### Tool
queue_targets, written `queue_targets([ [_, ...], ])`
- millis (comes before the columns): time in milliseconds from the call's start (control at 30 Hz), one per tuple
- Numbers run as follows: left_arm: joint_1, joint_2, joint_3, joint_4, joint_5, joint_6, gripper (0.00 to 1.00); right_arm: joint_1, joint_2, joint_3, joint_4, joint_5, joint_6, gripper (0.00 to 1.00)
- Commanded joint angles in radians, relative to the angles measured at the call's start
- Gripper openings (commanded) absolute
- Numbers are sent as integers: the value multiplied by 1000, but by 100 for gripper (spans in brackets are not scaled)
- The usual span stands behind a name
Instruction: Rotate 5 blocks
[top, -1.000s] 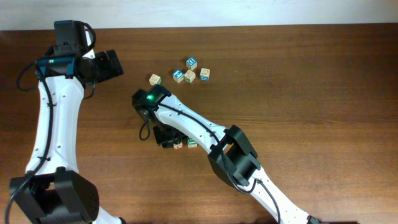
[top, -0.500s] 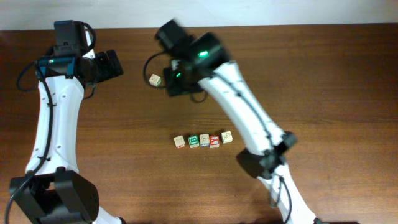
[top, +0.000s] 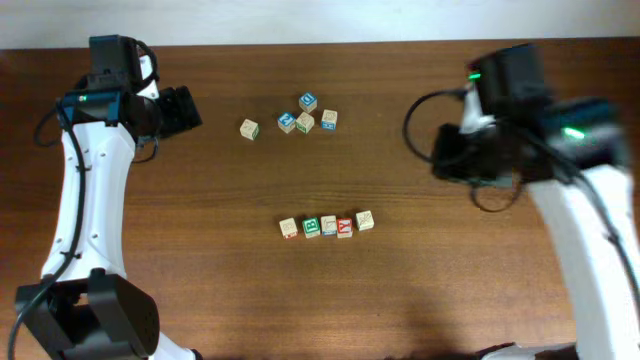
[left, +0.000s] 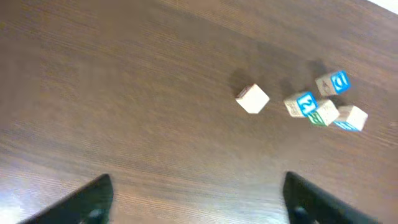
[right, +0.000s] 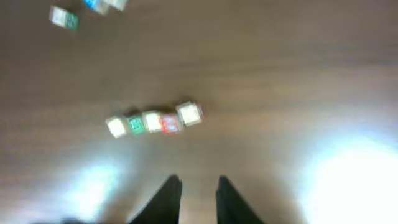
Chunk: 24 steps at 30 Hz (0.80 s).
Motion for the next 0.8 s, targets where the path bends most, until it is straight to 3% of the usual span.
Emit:
queue_targets([
  [0, -66, 2, 11, -88, -39, -129, 99, 31, 39, -303, 236, -224, 37, 21],
  [33, -101, 2, 11, -145, -136, -206, 99, 56, 65, -394, 314, -224, 78, 21],
  [100, -143, 4, 6, -191, -209, -249, 99, 98, 105, -474, 391, -210, 98, 21],
  [333, -217, 82, 3, -197, -219, -270, 99, 272, 312, -492, 426, -82, 163, 21],
  [433, -215, 104, 3, -189, -219, -269, 84, 296, 368, -492, 460, -80, 163, 20],
  [567, -216, 104, 3, -186, -219, -269, 84, 298, 400, -492, 493, -68, 163, 20],
  [767, -216, 104, 3, -186, -219, -269, 92, 298, 432, -492, 515, -64, 162, 20],
])
